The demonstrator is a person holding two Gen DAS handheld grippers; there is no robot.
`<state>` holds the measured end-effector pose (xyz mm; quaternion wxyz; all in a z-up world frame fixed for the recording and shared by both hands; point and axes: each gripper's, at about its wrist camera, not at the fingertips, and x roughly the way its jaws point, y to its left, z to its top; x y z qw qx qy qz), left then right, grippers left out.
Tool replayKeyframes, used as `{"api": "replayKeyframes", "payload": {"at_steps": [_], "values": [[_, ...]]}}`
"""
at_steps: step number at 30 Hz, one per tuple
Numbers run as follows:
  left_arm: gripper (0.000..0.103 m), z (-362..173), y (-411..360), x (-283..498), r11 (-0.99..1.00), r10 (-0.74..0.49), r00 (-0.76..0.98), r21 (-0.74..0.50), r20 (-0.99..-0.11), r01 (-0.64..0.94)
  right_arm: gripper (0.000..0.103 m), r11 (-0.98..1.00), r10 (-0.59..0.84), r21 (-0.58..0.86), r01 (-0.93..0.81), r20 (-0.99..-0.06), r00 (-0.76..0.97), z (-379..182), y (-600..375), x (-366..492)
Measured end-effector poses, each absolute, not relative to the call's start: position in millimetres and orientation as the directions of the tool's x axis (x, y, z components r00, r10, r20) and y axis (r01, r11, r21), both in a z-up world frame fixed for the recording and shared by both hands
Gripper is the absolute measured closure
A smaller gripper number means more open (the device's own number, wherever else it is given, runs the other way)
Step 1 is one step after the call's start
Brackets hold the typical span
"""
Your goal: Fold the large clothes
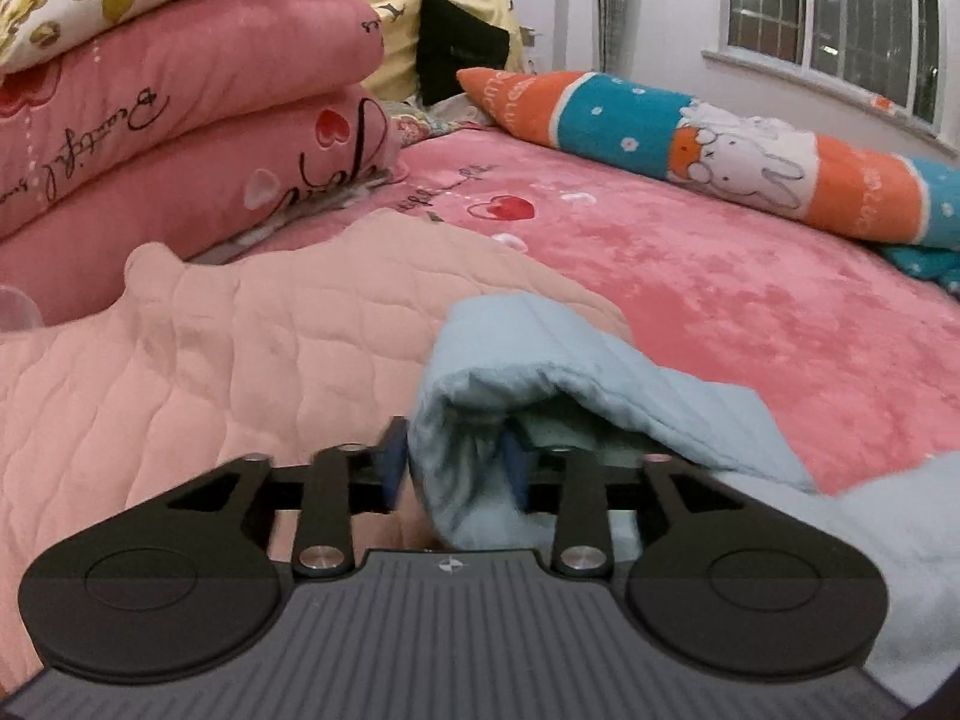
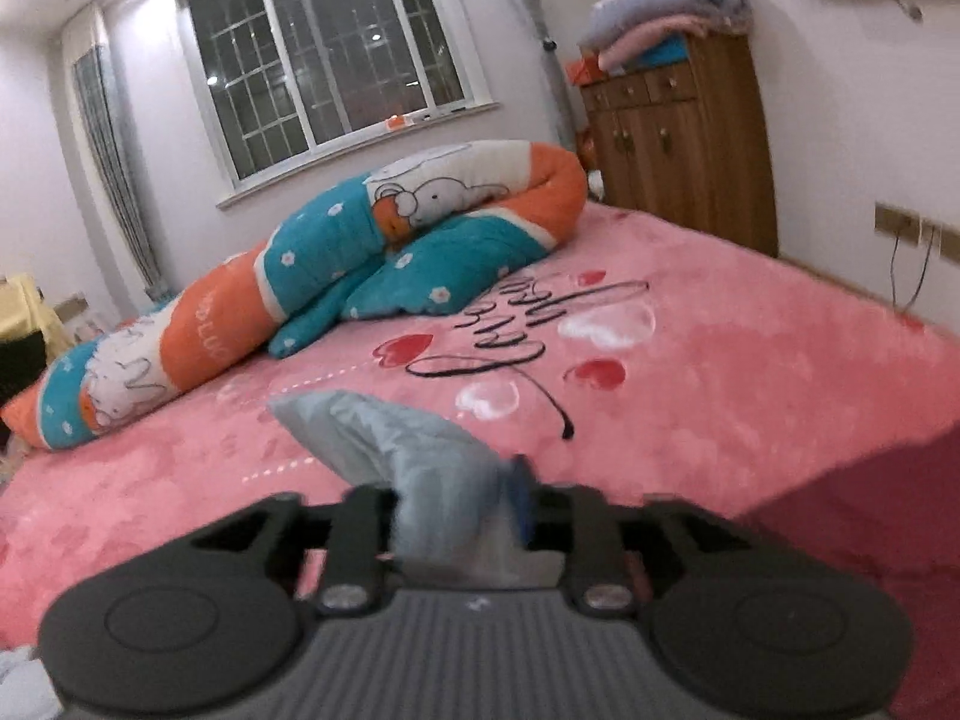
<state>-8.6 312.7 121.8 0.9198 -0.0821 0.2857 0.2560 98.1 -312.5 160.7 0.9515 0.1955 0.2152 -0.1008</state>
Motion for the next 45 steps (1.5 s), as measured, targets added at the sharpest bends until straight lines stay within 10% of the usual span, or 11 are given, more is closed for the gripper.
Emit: {"api": "replayKeyframes", "payload": {"at_steps": [6, 10, 34, 38, 45], "values": [[0.024, 129, 285, -73, 0.875, 0.378, 0.739, -0.045, -0.558, -0.481, 0.025, 0.893, -0.083, 0.373, 0.252, -0.414, 0.907, 167, -312, 46], [0.006, 132, 264, -125, 0.889, 0.309, 0.764, -0.112, -0.566, -0.443, 0.024, 0.889, -0.042, 0.405, 0.212, -0.39, 0.92, 169, -313, 3], [0.002, 51, 199, -217, 0.897, -0.058, 0.775, -0.373, -0.63, -0.237, 0.015, 0.844, 0.302, 0.524, 0.114, -0.641, 0.706, 69, -243, -104], [0.005, 45, 190, -222, 0.894, -0.065, 0.782, -0.384, -0.62, -0.23, 0.046, 0.813, 0.381, 0.579, 0.062, -0.61, 0.695, 67, -233, -106], [0.064, 50, 164, -226, 0.918, -0.07, 0.773, -0.343, -0.63, -0.197, 0.094, 0.81, 0.412, 0.586, 0.029, -0.604, 0.683, 72, -214, -113]]}}
